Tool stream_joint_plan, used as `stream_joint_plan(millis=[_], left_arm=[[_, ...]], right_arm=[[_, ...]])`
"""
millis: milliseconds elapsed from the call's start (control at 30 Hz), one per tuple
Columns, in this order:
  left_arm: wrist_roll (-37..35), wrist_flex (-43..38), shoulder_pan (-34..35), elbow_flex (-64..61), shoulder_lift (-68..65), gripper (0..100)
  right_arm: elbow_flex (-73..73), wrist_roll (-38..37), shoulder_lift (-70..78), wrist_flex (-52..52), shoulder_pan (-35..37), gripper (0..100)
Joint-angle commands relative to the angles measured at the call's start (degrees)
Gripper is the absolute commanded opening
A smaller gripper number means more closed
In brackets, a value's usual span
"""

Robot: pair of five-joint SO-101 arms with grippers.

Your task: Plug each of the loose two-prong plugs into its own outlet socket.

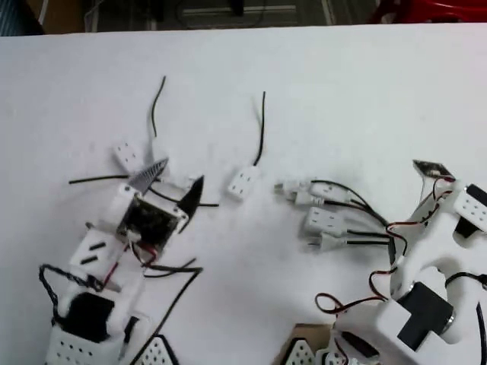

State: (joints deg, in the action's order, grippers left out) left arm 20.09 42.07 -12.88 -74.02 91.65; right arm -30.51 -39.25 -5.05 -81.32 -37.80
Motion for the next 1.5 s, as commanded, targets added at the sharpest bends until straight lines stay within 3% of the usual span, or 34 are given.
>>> stream_joint_plan(millis=[0, 267, 567, 733, 1100, 1467], left_arm=[[0.44, -1.49, -4.44, 14.33, -20.26, 23], [10.99, -1.58, -21.14, 36.48, -64.04, 23], [12.4, -2.73, -24.4, 61.1, -99.56, 23], [12.48, 0.0, -25.45, 69.36, -109.14, 23], [12.48, 0.09, -18.86, 85.1, -126.73, 22], [12.57, 1.76, -18.07, 88.62, -129.98, 20]], right_arm=[[0.0, -0.44, -2.15, 0.13, 0.48, 32.3], [-0.09, -0.7, -2.15, 0.13, 0.4, 32.3], [-0.18, -0.88, -2.15, 0.31, 0.4, 32.3], [-0.26, -0.88, -2.07, 1.89, 0.31, 32.3], [-1.93, -0.44, -2.07, 3.21, 0.92, 32.3], [-3.08, -0.44, -2.07, 5.32, 0.4, 32.3]])
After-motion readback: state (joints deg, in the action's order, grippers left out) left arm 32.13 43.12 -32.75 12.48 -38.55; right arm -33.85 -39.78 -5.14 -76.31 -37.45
